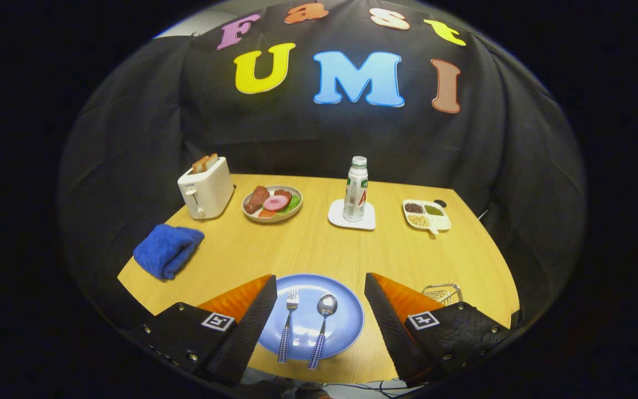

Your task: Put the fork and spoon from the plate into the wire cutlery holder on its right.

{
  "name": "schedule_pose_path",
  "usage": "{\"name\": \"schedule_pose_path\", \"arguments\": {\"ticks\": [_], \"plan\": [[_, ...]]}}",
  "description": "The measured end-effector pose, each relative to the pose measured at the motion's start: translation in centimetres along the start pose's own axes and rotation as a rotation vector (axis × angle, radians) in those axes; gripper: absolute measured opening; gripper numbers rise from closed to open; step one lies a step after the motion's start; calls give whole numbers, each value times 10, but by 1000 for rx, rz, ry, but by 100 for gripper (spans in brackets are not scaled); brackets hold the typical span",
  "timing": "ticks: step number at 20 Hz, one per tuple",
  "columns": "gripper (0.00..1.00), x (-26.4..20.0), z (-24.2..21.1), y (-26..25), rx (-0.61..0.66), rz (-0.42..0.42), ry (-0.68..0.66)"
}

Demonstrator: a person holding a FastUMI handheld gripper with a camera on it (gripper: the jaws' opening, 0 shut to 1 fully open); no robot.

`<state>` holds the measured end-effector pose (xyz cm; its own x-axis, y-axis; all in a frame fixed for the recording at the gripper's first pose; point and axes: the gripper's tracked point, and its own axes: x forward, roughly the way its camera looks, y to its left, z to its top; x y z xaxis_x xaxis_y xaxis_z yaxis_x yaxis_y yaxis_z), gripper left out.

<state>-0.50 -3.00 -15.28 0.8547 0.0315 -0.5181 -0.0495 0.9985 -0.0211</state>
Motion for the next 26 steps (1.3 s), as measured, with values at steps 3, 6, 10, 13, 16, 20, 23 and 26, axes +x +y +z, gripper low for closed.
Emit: {"name": "schedule_pose_path", "arguments": {"ticks": [3, 6, 10, 13, 16, 20, 23, 26], "plan": [[98, 8, -21, 0, 9, -7, 68], [98, 15, -42, -4, 18, -27, 132], [98, 24, -78, -4, 21, -35, 263], [98, 30, -101, -4, 18, -36, 353], [92, 37, -121, -2, 14, -22, 453], [79, 38, -136, 1, -2, -6, 556], [45, 39, -146, 2, -9, 0, 626], [46, 41, -151, 1, -27, -3, 668]]}}
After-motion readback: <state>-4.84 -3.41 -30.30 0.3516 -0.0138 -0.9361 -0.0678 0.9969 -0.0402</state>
